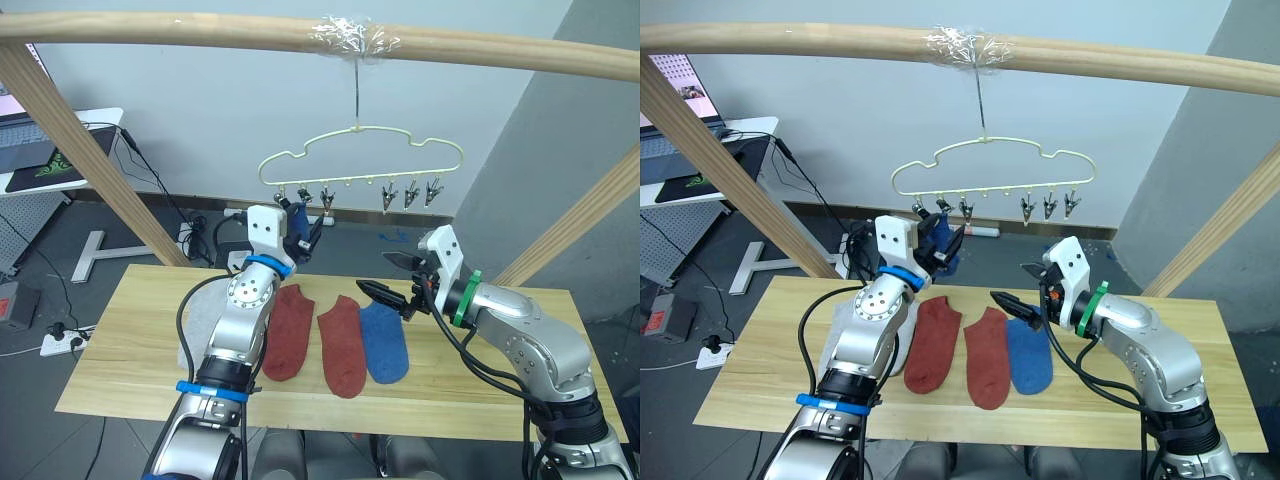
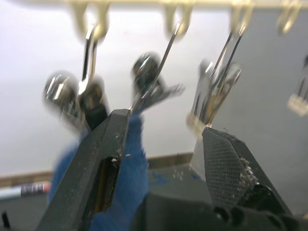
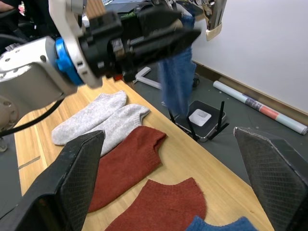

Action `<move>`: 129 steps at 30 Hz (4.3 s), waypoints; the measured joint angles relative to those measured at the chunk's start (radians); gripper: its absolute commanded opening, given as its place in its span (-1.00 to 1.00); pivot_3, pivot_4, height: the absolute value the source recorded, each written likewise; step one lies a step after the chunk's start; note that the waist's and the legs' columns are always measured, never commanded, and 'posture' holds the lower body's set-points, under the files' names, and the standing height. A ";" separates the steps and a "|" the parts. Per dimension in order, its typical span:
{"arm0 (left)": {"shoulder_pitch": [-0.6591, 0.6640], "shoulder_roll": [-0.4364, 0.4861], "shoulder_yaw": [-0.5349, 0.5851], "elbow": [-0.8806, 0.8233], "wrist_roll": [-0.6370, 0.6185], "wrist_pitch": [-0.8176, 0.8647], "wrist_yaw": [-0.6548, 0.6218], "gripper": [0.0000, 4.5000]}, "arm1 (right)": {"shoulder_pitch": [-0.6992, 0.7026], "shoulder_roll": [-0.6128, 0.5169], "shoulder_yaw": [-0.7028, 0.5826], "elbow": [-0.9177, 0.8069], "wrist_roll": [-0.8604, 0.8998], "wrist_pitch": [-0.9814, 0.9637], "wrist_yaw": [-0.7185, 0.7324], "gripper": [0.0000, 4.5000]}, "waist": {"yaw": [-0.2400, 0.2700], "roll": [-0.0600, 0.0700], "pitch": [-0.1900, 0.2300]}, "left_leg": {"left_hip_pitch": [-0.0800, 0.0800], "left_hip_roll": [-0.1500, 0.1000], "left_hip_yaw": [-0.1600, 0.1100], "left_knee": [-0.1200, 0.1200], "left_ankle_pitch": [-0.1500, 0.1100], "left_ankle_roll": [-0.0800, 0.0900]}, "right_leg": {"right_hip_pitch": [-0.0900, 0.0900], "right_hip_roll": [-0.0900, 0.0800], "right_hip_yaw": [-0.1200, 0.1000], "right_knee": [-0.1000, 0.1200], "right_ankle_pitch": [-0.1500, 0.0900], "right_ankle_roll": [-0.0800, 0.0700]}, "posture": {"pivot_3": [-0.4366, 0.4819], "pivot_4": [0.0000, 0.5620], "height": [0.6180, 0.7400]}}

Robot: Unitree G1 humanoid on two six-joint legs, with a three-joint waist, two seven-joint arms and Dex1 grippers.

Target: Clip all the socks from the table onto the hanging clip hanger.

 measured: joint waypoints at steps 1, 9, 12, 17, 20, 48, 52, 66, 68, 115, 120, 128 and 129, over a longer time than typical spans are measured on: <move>-0.004 -0.004 0.003 0.005 0.001 -0.005 0.000 0.21 | -0.003 -0.001 -0.001 0.000 0.000 0.000 -0.004 1.00 | 0.000 0.000 0.000 | 0.000 0.000 0.000 0.000 0.000 0.000 | 0.000 0.000 0.000 0.000 0.000 0.000 | 0.08 -0.47 1.00; -0.016 -0.015 0.006 0.031 0.001 -0.044 -0.022 0.21 | -0.005 -0.003 -0.003 0.000 0.000 0.000 -0.008 1.00 | 0.000 0.000 0.000 | 0.000 0.000 0.000 0.000 0.000 0.000 | 0.000 0.000 0.000 0.001 0.000 0.000 | 0.08 -0.45 1.00; -0.014 -0.019 -0.001 0.031 -0.012 -0.045 -0.069 0.21 | -0.007 -0.003 -0.003 0.000 0.000 0.000 -0.010 1.00 | 0.000 0.000 0.000 | 0.000 0.000 0.000 0.000 0.000 0.000 | 0.000 0.000 0.000 0.001 0.000 0.000 | 0.08 -0.45 1.00; -0.006 -0.015 0.001 0.031 0.001 -0.045 -0.056 0.21 | -0.010 -0.003 -0.004 0.000 0.000 0.000 -0.011 1.00 | 0.000 0.000 0.000 | 0.000 0.000 0.000 0.000 0.000 0.000 | 0.000 0.000 0.000 0.001 0.000 0.000 | 0.10 -0.42 1.00; -0.006 -0.013 0.019 0.030 0.011 -0.045 -0.027 0.21 | -0.015 -0.004 -0.005 0.000 0.002 0.000 -0.007 1.00 | 0.000 0.000 0.000 | 0.000 0.000 0.000 0.001 0.000 0.000 | 0.000 0.000 0.000 0.002 0.000 0.000 | 0.10 -0.42 1.00; 0.028 -0.030 0.041 -0.040 0.024 -0.042 0.061 0.21 | -0.071 -0.044 -0.016 -0.038 0.081 0.039 0.036 1.00 | 0.000 0.000 0.000 | 0.005 -0.001 0.000 0.003 0.002 0.002 | 0.000 0.000 0.000 0.014 0.000 0.000 | 0.10 -0.39 1.00; 0.028 -0.036 0.055 -0.039 0.018 -0.041 0.061 0.21 | -0.071 -0.044 -0.016 -0.039 0.082 0.042 0.036 1.00 | 0.000 0.000 0.000 | 0.005 -0.001 0.000 0.003 0.002 0.002 | 0.000 0.000 0.000 0.014 0.000 0.000 | 0.10 -0.39 1.00; 0.012 -0.037 0.065 -0.035 0.005 -0.042 0.046 -0.04 | -0.074 -0.045 -0.016 -0.039 0.087 0.043 0.036 1.00 | 0.000 0.000 0.000 | 0.005 -0.001 0.000 0.003 0.002 0.002 | 0.000 0.000 0.000 0.014 0.000 0.000 | 0.10 -0.39 1.00; 0.012 -0.038 0.066 -0.035 0.004 -0.042 0.041 -0.33 | -0.075 -0.044 -0.016 -0.039 0.088 0.043 0.036 1.00 | 0.000 0.000 0.000 | 0.005 -0.001 0.000 0.003 0.002 0.002 | 0.000 0.000 0.000 0.014 0.000 0.000 | 0.10 -0.39 1.00; 0.028 -0.074 0.089 -0.071 -0.031 0.009 0.045 -0.31 | -0.091 0.004 0.021 0.019 0.021 -0.038 0.015 1.00 | 0.000 0.000 0.000 | 0.006 -0.001 -0.001 0.003 0.003 0.002 | 0.001 0.001 0.000 0.015 0.000 0.000 | 0.15 -0.37 1.00; 0.029 -0.075 0.106 -0.072 -0.049 0.022 0.044 -0.31 | -0.096 -0.001 0.021 0.019 0.022 -0.037 0.015 1.00 | 0.000 0.000 0.000 | 0.006 -0.001 -0.001 0.003 0.003 0.002 | 0.001 0.001 0.000 0.015 0.000 0.000 | 0.15 -0.37 1.00; 0.037 -0.093 0.120 -0.074 -0.072 0.048 0.041 -0.31 | -0.096 -0.006 0.021 0.019 0.023 -0.037 0.015 1.00 | 0.000 0.000 0.000 | 0.006 -0.001 -0.001 0.003 0.003 0.002 | 0.001 0.001 0.000 0.015 0.000 0.000 | 0.14 -0.37 1.00; 0.037 -0.093 0.120 -0.074 -0.072 0.048 0.041 -0.31 | -0.096 -0.006 0.021 0.019 0.023 -0.037 0.015 1.00 | 0.000 0.000 0.000 | 0.006 -0.001 -0.001 0.003 0.003 0.002 | 0.001 0.001 0.000 0.015 0.000 0.000 | 0.14 -0.37 1.00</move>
